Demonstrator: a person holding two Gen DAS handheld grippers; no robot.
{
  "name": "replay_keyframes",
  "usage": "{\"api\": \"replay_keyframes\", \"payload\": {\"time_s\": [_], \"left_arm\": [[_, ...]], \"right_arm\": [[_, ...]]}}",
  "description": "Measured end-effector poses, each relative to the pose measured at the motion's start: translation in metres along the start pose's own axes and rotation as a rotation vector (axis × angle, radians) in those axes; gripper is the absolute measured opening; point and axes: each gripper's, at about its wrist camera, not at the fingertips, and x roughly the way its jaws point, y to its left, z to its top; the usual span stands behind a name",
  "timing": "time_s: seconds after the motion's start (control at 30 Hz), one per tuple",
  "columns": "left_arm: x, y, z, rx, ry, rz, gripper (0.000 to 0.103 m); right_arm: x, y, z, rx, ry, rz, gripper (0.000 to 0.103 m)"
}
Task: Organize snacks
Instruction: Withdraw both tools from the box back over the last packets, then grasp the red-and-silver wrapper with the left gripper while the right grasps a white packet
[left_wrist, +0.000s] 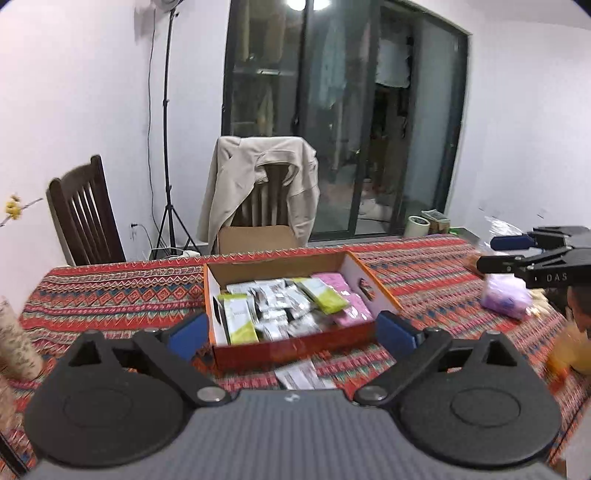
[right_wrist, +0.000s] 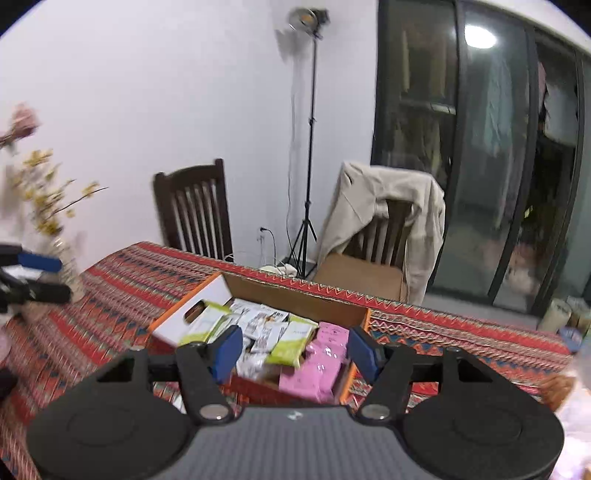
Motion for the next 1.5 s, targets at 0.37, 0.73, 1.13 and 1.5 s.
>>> {"api": "replay_keyframes", "payload": {"time_s": [0.37, 0.73, 1.13, 1.5], "left_arm": [[-0.106, -0.047, -0.124, -0.035, -0.044, 0.022, 0.102], [-0.137, -0.067, -0.216, -0.216, -0.076, 0.096, 0.103], [-0.053, -0.082, -0.206, -0.124, 0.053, 0.059, 0.103], [0.114, -0.104, -0.172, -0.012, 0.136, 0.055, 0.103]], "right_arm": [[-0.142, 0.036, -0.105, -0.123, -0.079, 0.001, 0.079], [-0.181, 0.075, -0.236, -0.029, -0.039, 0.060, 0.086], [-0.168, 0.062, -0.262, 0.112, -0.041, 0.035, 0.086], [-0.109, 0.039, -0.264, 0.165, 0.045, 0.000, 0.086]]}}
